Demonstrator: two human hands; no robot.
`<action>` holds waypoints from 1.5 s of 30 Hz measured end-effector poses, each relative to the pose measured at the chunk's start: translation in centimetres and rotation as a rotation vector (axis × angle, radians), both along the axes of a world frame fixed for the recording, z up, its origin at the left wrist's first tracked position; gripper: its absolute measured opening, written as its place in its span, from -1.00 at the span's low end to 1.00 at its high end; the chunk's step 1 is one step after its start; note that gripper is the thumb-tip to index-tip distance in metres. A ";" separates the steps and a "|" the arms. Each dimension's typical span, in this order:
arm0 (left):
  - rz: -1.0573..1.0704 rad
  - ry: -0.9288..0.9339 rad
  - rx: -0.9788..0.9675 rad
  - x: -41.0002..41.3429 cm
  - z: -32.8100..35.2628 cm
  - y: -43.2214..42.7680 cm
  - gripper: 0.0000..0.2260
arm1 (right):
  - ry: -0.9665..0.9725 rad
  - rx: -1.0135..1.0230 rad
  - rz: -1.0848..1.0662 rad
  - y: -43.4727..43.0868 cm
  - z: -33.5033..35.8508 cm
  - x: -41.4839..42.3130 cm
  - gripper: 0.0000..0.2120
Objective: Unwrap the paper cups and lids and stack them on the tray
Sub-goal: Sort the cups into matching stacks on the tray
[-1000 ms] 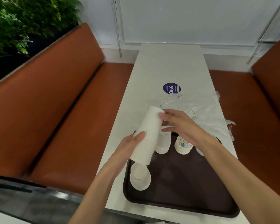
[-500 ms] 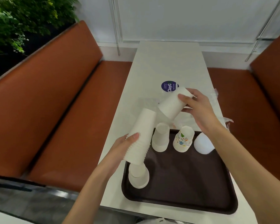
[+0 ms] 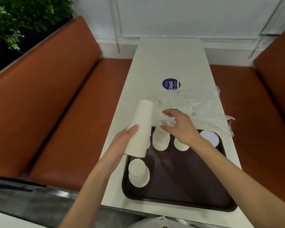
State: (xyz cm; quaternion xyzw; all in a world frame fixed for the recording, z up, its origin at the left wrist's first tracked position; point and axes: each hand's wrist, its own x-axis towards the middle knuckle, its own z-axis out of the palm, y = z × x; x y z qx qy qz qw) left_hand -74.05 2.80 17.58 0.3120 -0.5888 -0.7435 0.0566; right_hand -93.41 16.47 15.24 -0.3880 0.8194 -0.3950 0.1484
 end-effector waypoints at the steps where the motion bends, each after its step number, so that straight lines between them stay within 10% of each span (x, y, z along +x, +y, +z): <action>1: -0.006 0.003 0.000 0.0 0.0 0.0 -0.53 | 0.069 0.037 0.043 0.1 -0.1 0.1 -0.58; 9: -0.027 -0.009 -0.011 -0.4 -0.2 0.2 -0.44 | 0.254 0.079 0.156 0.3 1.0 0.5 -0.66; 16: -0.081 -0.025 -0.030 -1.1 -0.2 1.0 -0.38 | -0.820 -0.359 0.039 -0.6 4.4 1.8 -0.82; 31: -0.028 -0.011 -0.097 0.5 -0.8 1.6 -0.39 | -0.690 -0.597 -0.252 0.5 6.3 -2.6 -0.74; 45: 0.097 0.019 -0.077 -0.3 -0.3 0.9 -0.38 | -0.193 -0.058 -0.112 0.2 -0.3 0.6 -0.48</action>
